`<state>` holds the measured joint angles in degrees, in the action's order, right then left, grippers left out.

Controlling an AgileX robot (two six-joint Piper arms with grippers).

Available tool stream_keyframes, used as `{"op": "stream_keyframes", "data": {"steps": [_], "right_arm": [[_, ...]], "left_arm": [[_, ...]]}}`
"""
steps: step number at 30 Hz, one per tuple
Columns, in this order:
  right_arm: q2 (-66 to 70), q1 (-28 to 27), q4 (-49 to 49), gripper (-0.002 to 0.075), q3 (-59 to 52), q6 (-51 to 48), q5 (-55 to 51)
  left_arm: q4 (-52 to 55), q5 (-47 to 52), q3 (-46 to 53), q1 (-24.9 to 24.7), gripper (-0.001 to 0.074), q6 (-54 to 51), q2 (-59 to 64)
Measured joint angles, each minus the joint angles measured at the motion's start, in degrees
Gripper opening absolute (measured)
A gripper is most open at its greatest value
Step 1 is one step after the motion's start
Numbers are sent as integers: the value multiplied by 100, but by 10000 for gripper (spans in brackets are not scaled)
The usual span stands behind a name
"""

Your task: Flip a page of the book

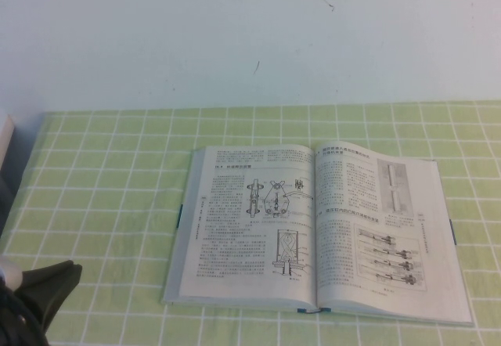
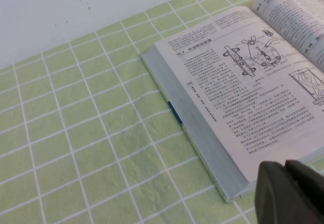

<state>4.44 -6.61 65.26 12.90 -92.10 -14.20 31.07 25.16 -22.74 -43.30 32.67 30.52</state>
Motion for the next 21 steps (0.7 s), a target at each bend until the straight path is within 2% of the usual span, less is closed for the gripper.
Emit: {"op": "stream_keyframes", "data": {"steps": [1,5,7,8,9,14,21], "right_arm": [[0,0,-626,-3,-80,768,96],[0,0,-4205,-3,-527,4471,162],[0,0,-5054,-3,-668,5483,149],[-3,0,-5894,-3,-866,6519,149],[-26,0,-6245,-3,-1003,6970,149],[-184,0,-6804,-3,-1438,7931,20],[-232,0,-7081,-3,-1450,8332,-456]], "left_arm": [[0,0,0,0,-4,0,0],[0,0,0,0,-4,0,0],[0,0,0,0,-4,7,0],[0,0,0,0,-4,7,0],[0,0,0,0,-4,7,0],[0,0,0,0,-4,7,0],[0,0,0,0,-4,7,0]]}}
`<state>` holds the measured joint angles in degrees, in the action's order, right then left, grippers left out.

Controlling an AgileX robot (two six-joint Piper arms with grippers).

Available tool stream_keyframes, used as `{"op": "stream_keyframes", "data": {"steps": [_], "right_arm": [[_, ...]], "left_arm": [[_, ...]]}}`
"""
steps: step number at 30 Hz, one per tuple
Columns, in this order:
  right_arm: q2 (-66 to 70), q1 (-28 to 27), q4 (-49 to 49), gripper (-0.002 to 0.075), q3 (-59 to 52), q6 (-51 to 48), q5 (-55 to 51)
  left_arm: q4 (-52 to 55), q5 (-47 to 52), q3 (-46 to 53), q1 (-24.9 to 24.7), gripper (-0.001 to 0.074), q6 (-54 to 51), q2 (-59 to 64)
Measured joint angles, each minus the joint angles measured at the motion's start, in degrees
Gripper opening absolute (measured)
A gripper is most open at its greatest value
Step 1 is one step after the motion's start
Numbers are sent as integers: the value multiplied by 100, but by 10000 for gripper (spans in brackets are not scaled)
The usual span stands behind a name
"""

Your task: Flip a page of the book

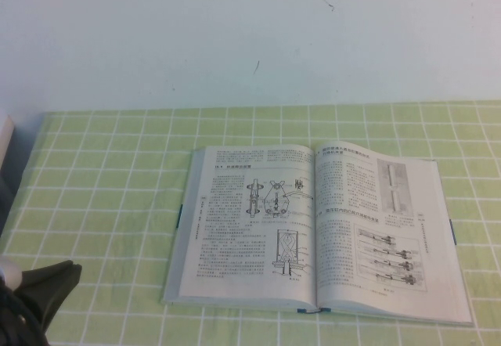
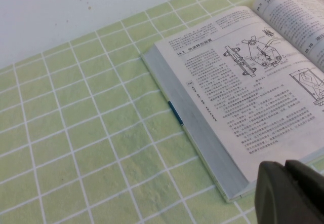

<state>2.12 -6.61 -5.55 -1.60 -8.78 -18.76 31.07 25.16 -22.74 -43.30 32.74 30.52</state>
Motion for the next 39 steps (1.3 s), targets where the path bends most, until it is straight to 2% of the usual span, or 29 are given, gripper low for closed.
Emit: {"op": "stream_keyframes", "data": {"steps": [33,36,39], "right_arm": [[0,0,-30,-3,0,51,-27],[0,0,-32,-3,0,51,-27],[0,0,-32,-3,0,51,-27]], "left_arm": [[57,34,113,12,-4,-11,-113],[-288,19,339,228,-4,-65,-305],[-804,-188,691,846,-4,-205,-625]]}}
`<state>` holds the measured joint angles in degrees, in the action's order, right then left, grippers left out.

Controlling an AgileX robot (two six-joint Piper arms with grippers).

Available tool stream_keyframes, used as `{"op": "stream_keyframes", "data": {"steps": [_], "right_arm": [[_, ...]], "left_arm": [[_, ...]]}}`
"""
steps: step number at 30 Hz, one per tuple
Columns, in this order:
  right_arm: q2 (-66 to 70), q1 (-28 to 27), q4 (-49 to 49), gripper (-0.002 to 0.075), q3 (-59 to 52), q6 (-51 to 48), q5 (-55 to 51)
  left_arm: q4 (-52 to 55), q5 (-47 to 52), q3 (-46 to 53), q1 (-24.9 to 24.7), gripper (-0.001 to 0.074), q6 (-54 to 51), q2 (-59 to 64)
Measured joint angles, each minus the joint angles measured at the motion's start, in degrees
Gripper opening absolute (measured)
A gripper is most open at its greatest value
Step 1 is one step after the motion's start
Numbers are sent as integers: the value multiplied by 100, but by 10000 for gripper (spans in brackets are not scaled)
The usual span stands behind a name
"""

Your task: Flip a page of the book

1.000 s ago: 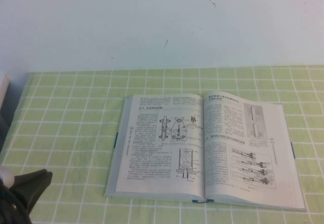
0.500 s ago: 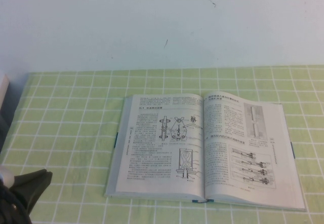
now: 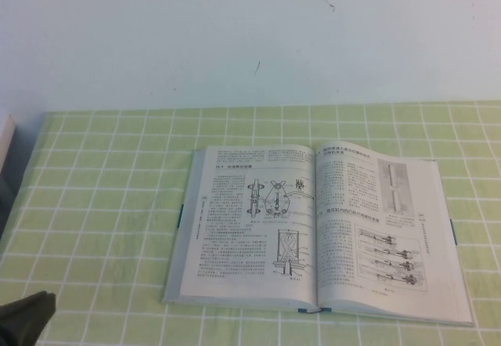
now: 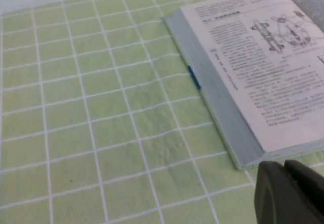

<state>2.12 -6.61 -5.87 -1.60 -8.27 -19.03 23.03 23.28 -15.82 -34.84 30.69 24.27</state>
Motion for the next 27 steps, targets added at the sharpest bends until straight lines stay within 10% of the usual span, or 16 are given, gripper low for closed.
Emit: {"op": "stream_keyframes", "data": {"steps": [13,27], "right_arm": [[0,0,-10,-3,0,0,0],[-9,0,-20,-3,0,0,0]], "left_arm": [[-2303,-1514,1346,3541,-4,-2451,-2072],[-3219,-526,1708,3880,-4,-3361,-2479]]}}
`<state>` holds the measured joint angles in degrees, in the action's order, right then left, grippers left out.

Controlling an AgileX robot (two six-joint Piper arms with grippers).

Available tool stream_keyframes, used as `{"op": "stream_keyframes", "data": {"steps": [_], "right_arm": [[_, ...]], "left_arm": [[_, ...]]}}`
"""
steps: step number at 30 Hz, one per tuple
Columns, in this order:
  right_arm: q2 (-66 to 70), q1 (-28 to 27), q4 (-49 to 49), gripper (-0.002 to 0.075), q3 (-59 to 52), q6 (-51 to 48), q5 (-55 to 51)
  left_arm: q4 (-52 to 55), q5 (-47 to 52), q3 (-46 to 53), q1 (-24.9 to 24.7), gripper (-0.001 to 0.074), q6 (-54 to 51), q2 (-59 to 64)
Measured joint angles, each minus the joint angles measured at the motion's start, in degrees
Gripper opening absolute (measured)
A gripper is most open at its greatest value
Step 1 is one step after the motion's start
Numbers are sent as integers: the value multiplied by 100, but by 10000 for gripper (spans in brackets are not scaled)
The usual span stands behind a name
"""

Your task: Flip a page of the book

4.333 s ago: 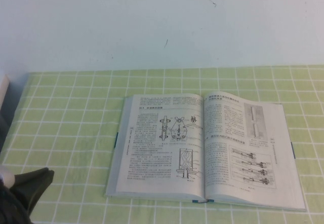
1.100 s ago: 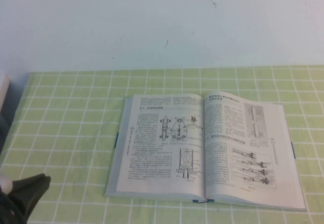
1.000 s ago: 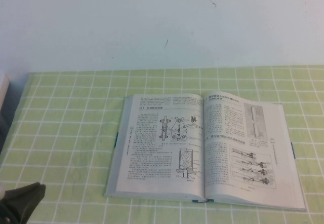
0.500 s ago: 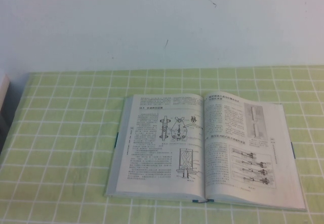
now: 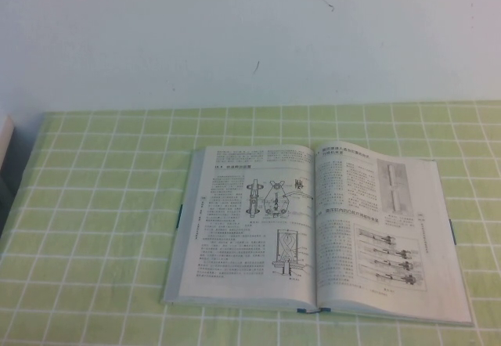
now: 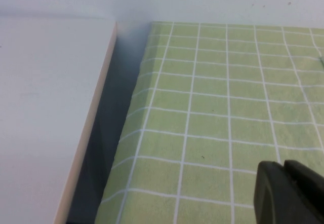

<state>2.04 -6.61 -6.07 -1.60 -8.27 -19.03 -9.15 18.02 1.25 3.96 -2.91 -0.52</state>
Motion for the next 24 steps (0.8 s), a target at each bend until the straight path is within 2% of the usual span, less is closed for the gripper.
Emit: {"op": "stream_keyframes", "data": {"steps": [24], "right_arm": [[0,0,0,-3,0,0,0]], "left_arm": [[-170,31,-10,0,-4,-57,0]]}}
